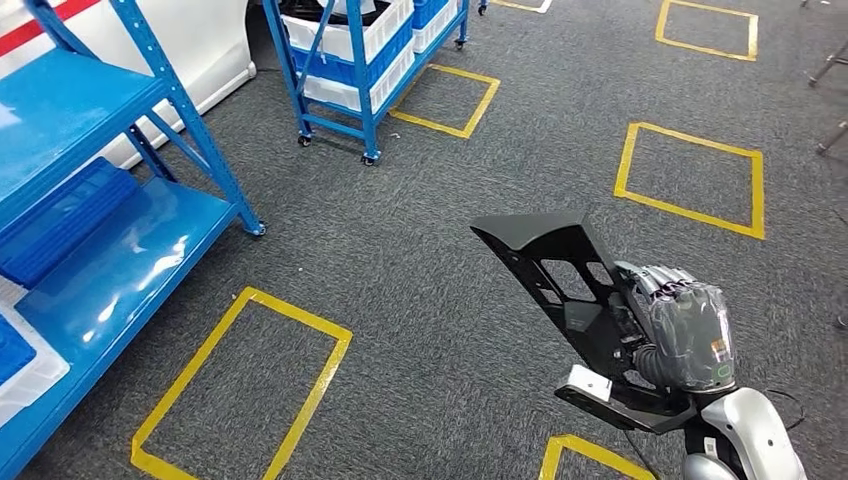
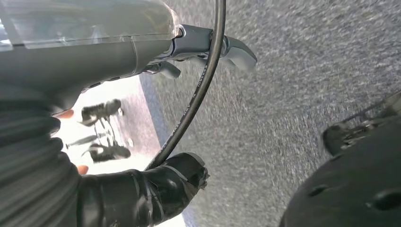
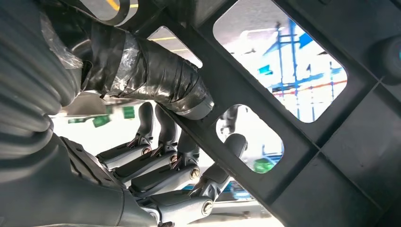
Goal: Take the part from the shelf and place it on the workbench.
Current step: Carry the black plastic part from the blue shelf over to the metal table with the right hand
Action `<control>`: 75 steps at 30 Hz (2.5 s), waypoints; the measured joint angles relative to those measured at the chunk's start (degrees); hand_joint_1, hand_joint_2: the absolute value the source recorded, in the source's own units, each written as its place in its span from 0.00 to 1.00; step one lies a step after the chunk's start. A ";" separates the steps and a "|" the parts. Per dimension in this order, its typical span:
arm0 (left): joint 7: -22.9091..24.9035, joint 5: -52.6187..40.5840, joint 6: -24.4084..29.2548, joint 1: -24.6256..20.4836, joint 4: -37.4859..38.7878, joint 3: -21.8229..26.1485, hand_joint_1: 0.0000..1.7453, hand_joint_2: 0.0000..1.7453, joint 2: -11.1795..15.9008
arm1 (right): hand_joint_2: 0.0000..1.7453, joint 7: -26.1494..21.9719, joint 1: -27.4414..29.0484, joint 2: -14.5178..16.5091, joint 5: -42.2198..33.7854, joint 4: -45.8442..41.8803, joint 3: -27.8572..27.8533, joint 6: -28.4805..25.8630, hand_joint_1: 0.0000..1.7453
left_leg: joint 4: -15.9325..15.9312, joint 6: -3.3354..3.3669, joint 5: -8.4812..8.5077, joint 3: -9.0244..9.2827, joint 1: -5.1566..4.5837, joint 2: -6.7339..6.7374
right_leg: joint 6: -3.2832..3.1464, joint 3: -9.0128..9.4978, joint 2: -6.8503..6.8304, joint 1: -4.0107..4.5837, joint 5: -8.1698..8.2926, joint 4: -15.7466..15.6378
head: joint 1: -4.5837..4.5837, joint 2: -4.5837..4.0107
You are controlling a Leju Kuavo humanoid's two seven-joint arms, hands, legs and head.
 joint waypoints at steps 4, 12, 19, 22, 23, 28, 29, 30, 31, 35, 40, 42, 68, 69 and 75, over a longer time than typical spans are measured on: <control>0.05 0.00 0.00 0.14 -0.06 -0.01 0.00 1.00 -0.01 | 1.00 0.14 -0.57 -0.01 0.04 0.02 0.06 0.03 1.00 | -12.08 0.66 5.91 4.64 0.25 -4.46 | 1.00 -0.42 2.87 -0.05 -0.47 0.93 | 0.02 0.00; 0.04 0.00 0.02 0.16 -0.50 0.00 0.00 1.00 -0.03 | 1.00 0.63 -1.24 -0.04 0.44 0.15 0.04 0.02 1.00 | -14.33 2.59 6.48 5.75 -0.12 0.59 | 3.37 -7.16 -2.64 -0.56 -6.37 13.10 | 0.09 0.00; 0.04 0.00 0.02 0.10 -0.50 -0.01 0.00 1.00 -0.04 | 1.00 0.81 -1.22 -0.04 0.47 0.32 0.05 0.01 1.00 | -14.24 1.83 5.40 6.69 -0.46 4.63 | 3.06 -1.70 -5.88 -0.36 -0.28 2.76 | 0.09 0.00; 0.04 0.00 0.02 -0.08 -0.50 -0.03 0.00 1.00 -0.07 | 1.00 0.87 -1.26 -0.08 0.47 0.31 0.04 -0.01 1.00 | -14.35 0.92 4.95 7.28 -0.61 6.07 | 2.00 -0.67 -5.95 0.36 -0.05 0.27 | 0.08 0.00; 0.04 0.00 0.03 -0.20 -0.50 -0.03 0.00 1.00 -0.08 | 1.00 0.89 -1.26 -0.09 0.47 0.29 0.02 -0.01 1.00 | -14.43 0.61 4.79 7.48 -0.56 6.44 | 1.66 -0.59 -5.31 0.30 0.04 0.08 | 0.07 0.00; 0.03 0.00 0.04 -0.14 -0.51 -0.07 0.00 1.00 -0.09 | 1.00 0.93 -1.47 -0.07 0.50 0.25 0.00 -0.08 1.00 | -2.55 -0.21 -1.85 2.16 -0.08 0.88 | 0.15 -0.13 -2.57 0.01 0.42 -0.74 | 0.03 0.00; 0.04 0.00 0.04 -0.09 -0.51 -0.07 0.00 1.00 -0.09 | 1.00 0.94 -1.45 -0.05 0.52 0.27 0.03 -0.08 1.00 | 0.79 -0.23 -2.81 0.30 -0.07 0.56 | 0.07 -0.13 -1.90 0.09 0.36 -0.66 | 0.03 0.00; 0.04 0.00 0.04 -0.03 -0.51 -0.07 0.00 1.00 -0.09 | 1.00 0.96 -1.43 -0.04 0.55 0.29 0.05 -0.09 1.00 | 2.46 -0.21 -2.68 -0.83 -0.07 0.42 | 0.02 -0.12 -1.16 0.16 0.30 -0.54 | 0.03 0.00; 0.04 0.00 0.05 0.02 -0.52 -0.07 0.00 1.00 -0.09 | 1.00 0.99 -1.43 -0.04 0.58 0.31 0.05 -0.09 1.00 | 1.75 -0.12 -1.30 -0.85 -0.06 0.31 | 0.04 -0.09 -0.36 0.20 0.22 -0.38 | 0.03 0.00; 0.07 0.00 0.07 0.16 -0.52 -0.04 0.00 1.00 -0.10 | 1.00 1.05 -1.58 -0.04 0.58 0.30 0.06 -0.06 1.00 | -11.09 0.58 5.80 4.14 0.09 -3.60 | 0.68 -0.36 2.48 0.19 -0.32 0.63 | 0.05 0.00; 0.39 0.00 0.21 0.06 -0.92 -0.01 0.00 1.00 -0.15 | 1.00 1.16 -1.65 -0.04 0.58 0.26 0.05 -0.04 1.00 | -13.58 1.83 6.37 5.28 0.00 -2.16 | 2.30 -1.52 2.70 -0.13 -0.60 1.58 | 0.08 0.00; 0.44 0.00 0.23 0.15 -1.05 -0.02 0.00 1.00 -0.21 | 1.00 1.18 -1.80 -0.05 0.57 0.24 0.03 -0.01 1.00 | -14.25 2.49 6.67 5.54 0.03 -0.63 | 2.72 -3.84 -0.98 -0.09 -3.41 6.35 | 0.10 0.00; 0.40 0.00 0.87 0.31 -1.33 -0.11 0.00 1.00 -0.48 | 1.00 1.44 -2.52 -0.02 0.47 0.00 0.13 0.47 1.00 | -12.57 1.03 6.21 4.26 0.04 -3.99 | 2.08 -0.76 4.09 -0.26 -0.31 0.71 | 0.03 0.00; 0.36 0.00 0.87 0.31 -1.40 -0.11 0.00 1.00 -0.49 | 1.00 1.47 -2.49 -0.04 0.44 -0.01 0.06 0.47 1.00 | -12.86 1.34 6.40 4.37 0.00 -3.33 | 2.49 -0.86 4.59 -0.44 -0.20 0.62 | 0.01 0.00; 0.19 0.00 0.78 0.52 -1.61 -0.09 0.00 1.00 -0.63 | 1.00 1.68 -2.64 -0.15 0.32 0.02 -0.50 0.49 1.00 | -14.44 2.77 7.02 5.09 -0.12 1.23 | 3.93 -7.59 -2.73 -0.41 -7.38 14.42 | 0.14 0.00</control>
